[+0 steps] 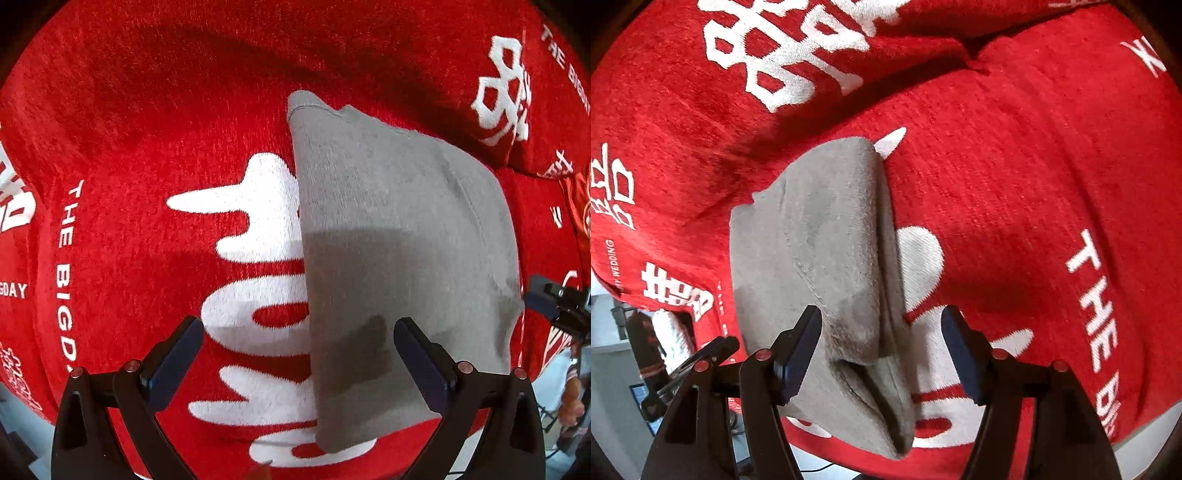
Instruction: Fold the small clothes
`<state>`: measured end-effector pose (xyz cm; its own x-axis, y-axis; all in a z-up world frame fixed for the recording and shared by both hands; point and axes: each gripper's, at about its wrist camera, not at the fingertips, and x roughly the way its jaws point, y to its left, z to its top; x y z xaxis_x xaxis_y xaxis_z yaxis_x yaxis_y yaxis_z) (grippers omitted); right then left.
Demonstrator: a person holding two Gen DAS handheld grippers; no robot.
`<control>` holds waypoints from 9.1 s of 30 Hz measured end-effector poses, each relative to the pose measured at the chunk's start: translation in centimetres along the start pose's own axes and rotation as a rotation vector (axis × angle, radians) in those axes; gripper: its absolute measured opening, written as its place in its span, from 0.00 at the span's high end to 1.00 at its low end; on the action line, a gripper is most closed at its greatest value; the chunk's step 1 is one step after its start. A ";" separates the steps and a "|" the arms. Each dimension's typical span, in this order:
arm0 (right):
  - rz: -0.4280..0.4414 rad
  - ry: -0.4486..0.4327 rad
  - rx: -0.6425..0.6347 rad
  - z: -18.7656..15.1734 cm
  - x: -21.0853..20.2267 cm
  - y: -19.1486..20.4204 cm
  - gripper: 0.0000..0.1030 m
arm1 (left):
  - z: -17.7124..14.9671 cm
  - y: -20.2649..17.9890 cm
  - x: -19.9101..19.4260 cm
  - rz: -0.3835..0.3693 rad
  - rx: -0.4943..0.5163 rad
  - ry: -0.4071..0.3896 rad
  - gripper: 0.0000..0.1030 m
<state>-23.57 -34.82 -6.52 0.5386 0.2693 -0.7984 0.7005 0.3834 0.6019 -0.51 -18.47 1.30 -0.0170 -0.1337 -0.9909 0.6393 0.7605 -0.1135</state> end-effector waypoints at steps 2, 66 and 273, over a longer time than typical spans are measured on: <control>0.044 0.005 0.002 0.2 0.3 -0.2 0.31 | 0.8 0.3 0.4 -0.020 -0.023 0.010 0.00; 0.500 0.320 -0.082 -9.6 13.0 17.7 0.71 | -2.7 11.7 -5.2 -0.323 -0.005 0.034 0.52; -0.521 -0.039 -0.409 -20.0 1.4 31.1 0.00 | -12.7 13.6 -16.7 0.196 -0.092 -0.046 0.00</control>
<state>-10.41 -4.87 10.69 0.1995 -0.0710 -0.9773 0.6441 0.7611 0.0762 -1.29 2.22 15.35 0.1375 -0.0052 -0.9905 0.5538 0.8295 0.0725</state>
